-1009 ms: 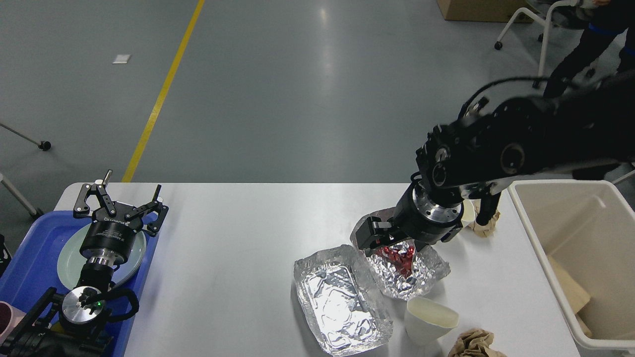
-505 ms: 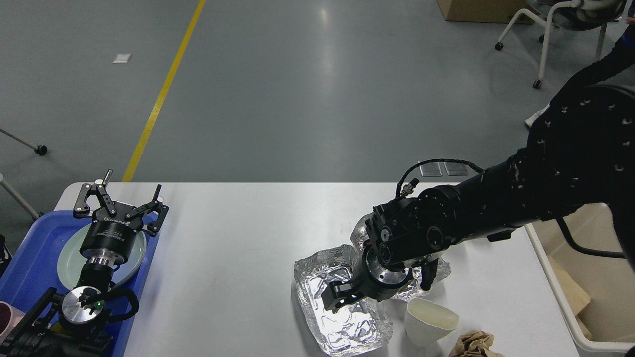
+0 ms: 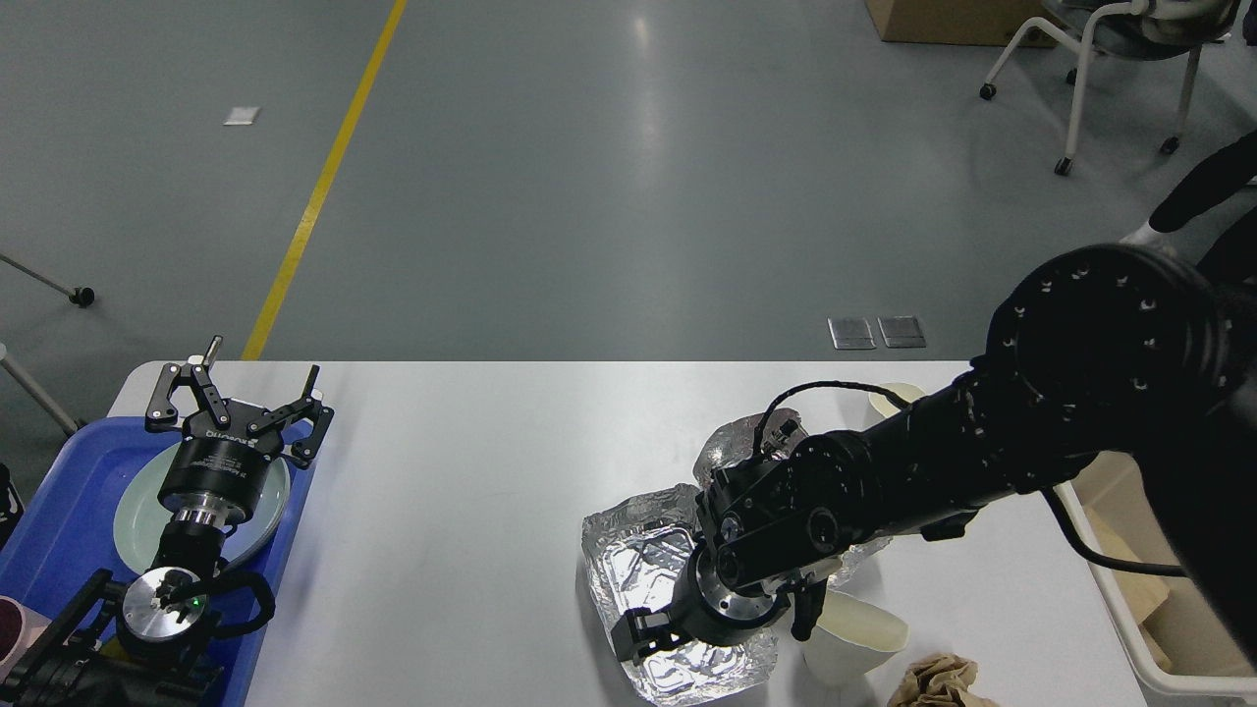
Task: Tidy desktop
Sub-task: 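Lower the right gripper and grasp the edge of the empty foil tray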
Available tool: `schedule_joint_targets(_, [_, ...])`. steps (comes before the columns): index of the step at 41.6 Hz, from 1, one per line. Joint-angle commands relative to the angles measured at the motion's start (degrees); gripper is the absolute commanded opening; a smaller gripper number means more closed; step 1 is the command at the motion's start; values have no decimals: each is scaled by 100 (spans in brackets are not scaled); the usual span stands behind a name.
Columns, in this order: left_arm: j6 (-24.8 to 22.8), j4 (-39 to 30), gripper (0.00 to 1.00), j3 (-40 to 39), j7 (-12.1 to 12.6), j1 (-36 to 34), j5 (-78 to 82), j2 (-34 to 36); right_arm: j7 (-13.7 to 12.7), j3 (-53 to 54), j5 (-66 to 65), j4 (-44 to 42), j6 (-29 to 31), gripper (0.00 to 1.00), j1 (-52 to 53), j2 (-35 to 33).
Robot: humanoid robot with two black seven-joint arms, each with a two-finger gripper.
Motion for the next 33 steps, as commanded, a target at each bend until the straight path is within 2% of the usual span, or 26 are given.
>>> schedule_joint_targets(1, [0,0,96,0,0,0,0,0,-1,80,20,-184,-140,93,-69,180])
schedule_joint_targets(13, [0,0,96,0,0,0,0,0,8,318,11,-448,-220,93,-675,225])
schedule_joint_targets(23, [0,0,96,0,0,0,0,0,16,538,-120,-386,-852,94,-1246,207])
schedule_joint_targets(33, [0,0,96,0,0,-9,0,-9,8,538,-692,-483,-888,93,-1422,207])
